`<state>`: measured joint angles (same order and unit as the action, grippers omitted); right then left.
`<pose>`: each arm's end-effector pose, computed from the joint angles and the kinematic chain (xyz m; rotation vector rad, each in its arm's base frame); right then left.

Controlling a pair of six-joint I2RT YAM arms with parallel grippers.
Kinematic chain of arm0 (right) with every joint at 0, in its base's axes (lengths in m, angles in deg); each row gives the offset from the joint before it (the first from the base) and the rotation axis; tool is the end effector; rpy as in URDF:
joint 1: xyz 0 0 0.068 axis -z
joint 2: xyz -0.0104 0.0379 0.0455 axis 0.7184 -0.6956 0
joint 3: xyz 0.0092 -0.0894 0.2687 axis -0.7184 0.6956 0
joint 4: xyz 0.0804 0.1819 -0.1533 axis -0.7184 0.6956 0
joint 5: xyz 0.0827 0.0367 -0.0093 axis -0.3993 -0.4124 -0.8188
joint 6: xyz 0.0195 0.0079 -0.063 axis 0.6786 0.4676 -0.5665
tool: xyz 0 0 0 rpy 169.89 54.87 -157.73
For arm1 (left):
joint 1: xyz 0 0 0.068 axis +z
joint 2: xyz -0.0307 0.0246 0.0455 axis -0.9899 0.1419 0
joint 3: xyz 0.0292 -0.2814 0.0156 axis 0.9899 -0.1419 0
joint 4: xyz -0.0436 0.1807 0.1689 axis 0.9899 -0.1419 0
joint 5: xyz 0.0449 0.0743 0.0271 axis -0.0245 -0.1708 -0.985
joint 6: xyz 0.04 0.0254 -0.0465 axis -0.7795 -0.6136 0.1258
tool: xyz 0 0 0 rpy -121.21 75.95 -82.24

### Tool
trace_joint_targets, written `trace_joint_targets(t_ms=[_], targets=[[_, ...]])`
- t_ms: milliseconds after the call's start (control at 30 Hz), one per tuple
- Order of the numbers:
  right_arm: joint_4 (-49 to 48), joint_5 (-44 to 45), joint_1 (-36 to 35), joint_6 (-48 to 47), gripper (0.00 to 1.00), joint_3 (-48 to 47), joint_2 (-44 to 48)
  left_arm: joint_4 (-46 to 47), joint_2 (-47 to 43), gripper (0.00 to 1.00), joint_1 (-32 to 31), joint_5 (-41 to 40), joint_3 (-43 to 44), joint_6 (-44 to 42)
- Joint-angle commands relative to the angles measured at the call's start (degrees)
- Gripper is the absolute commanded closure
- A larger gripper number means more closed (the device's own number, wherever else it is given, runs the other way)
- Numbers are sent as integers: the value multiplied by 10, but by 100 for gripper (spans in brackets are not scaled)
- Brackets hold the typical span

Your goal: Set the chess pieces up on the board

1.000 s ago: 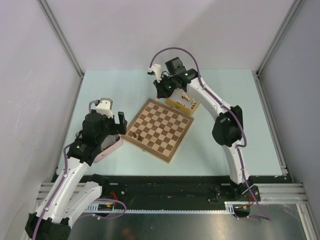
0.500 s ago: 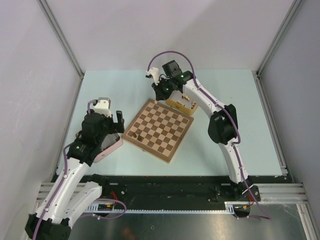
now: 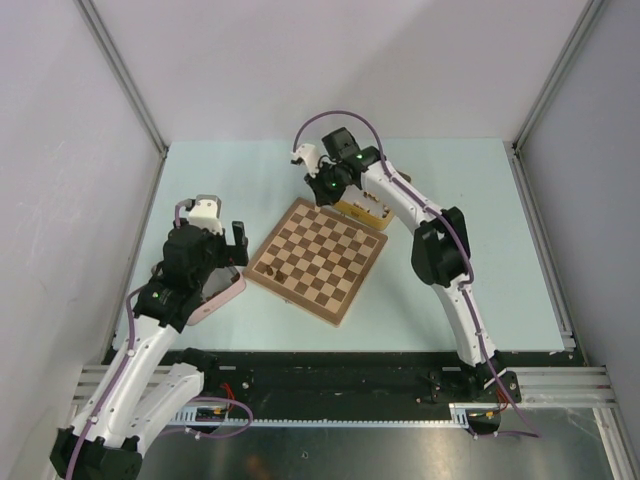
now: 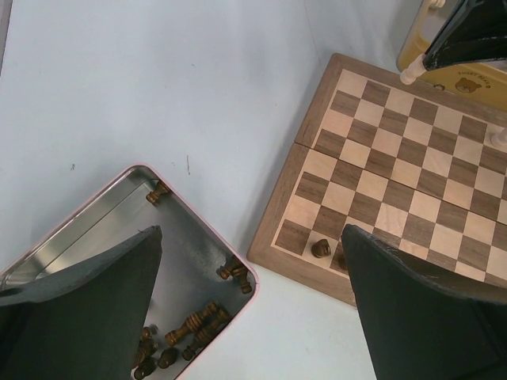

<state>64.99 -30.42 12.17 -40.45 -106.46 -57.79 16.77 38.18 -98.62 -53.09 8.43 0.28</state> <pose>0.4316 0.3111 0.2484 -1.3727 2.0298 0.5053 0.1592 -0.0386 0.3073 0.0805 1.9638 -0.0851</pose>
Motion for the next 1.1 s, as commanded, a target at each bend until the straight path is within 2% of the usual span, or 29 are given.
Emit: trace_joint_targets(t_ms=[0, 333, 1067], targets=[[-4, 29, -15, -18, 99, -31, -18, 21, -10, 0, 3, 7, -2, -17], [6, 47, -25, -28, 97, -70, -48, 21, -13, 0, 3, 10, -3, -17], [2, 56, -35, -30, 91, -84, -77, 22, -16, 0, 5, 16, -3, -17]])
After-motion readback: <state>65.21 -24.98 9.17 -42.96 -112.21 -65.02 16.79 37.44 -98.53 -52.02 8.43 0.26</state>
